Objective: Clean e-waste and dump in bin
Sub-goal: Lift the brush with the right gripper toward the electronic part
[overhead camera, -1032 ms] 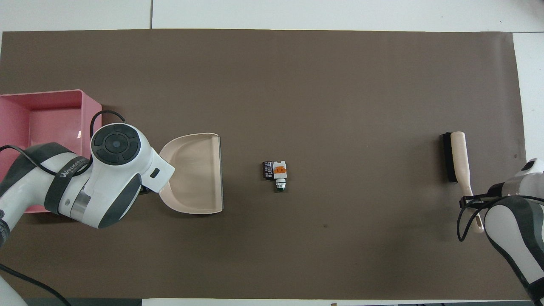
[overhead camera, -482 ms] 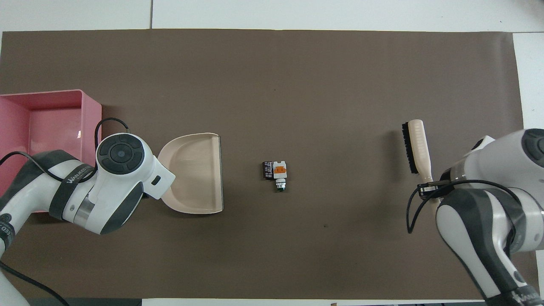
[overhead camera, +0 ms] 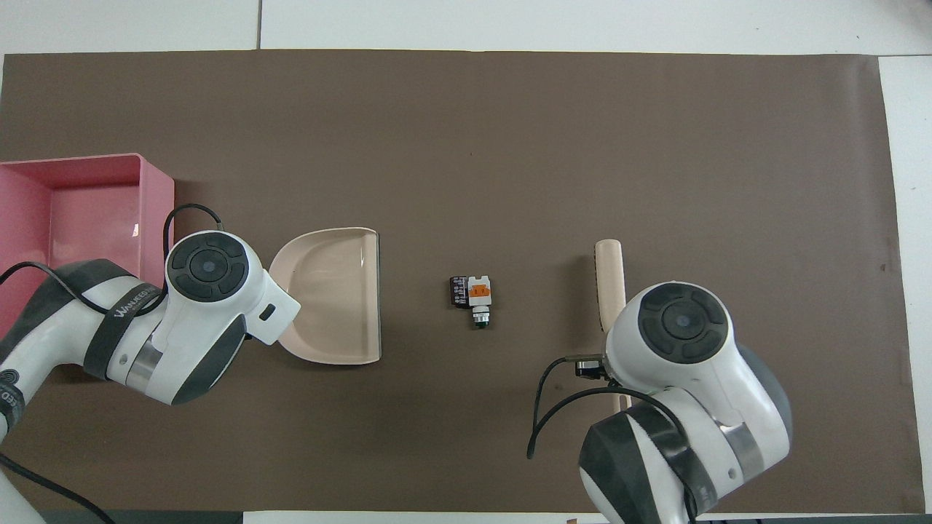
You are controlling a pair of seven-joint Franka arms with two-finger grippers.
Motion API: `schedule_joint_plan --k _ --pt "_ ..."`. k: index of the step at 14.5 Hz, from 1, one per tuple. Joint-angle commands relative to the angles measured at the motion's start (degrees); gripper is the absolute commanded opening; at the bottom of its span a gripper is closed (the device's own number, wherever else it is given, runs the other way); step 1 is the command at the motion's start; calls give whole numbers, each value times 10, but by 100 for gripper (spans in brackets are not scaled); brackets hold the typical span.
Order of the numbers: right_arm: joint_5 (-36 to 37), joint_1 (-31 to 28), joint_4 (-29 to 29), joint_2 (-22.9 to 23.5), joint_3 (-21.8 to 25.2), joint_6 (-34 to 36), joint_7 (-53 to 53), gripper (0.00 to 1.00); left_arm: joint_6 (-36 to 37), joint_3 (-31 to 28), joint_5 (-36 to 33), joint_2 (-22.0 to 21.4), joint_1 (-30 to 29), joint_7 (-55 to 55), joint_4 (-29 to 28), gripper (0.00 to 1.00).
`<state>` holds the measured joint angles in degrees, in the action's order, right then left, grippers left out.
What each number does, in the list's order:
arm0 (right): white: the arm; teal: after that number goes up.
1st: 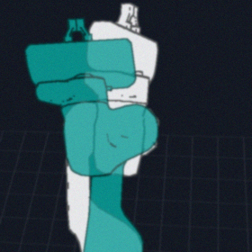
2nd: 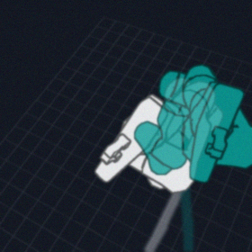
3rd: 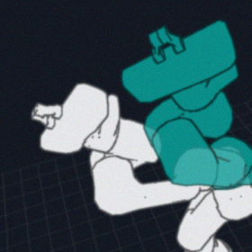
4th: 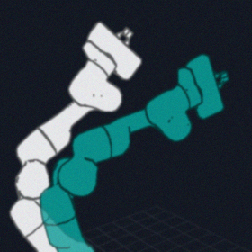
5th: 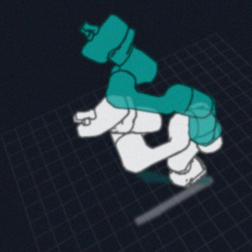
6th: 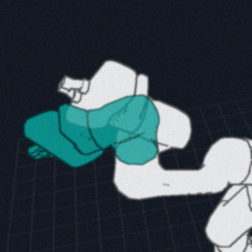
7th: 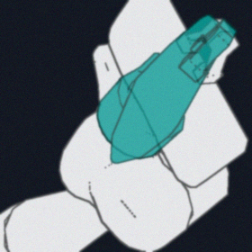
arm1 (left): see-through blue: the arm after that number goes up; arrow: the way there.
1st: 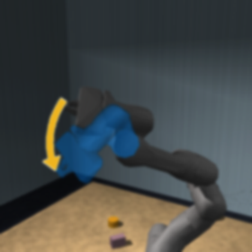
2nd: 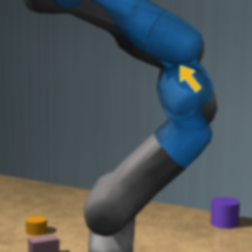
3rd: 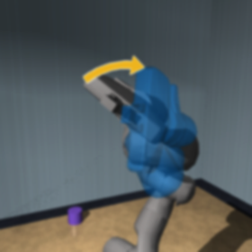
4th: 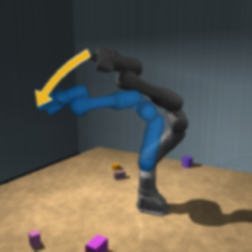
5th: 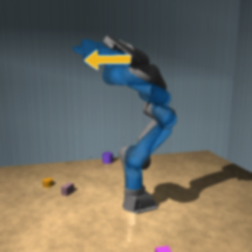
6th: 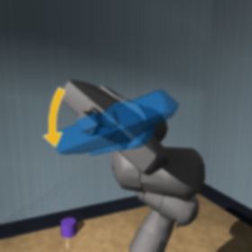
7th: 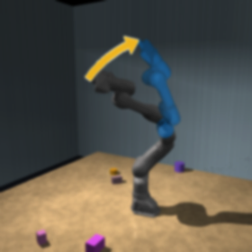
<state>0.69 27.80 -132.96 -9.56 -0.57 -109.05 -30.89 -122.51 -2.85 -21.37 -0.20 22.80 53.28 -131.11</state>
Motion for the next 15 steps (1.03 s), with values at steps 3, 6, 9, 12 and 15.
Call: schedule_joint_plan --k 3,6,9,12,15 --pt "-8 48 38 53 3 -34 -61 0 2 3 -12 -14 10 24 -1 0" --pt "-26 76 60 81 3 -30 -63 0 10 0 -12 -2 58 24 30 0" --pt "-26 88 83 107 3 -28 -67 0 16 1 -13 5 82 24 38 1" --pt "-27 89 126 154 -15 -26 -66 0 17 1 -13 10 91 23 38 1" --pt "-27 88 162 204 -41 -23 -66 0 25 1 -13 20 99 21 36 1"
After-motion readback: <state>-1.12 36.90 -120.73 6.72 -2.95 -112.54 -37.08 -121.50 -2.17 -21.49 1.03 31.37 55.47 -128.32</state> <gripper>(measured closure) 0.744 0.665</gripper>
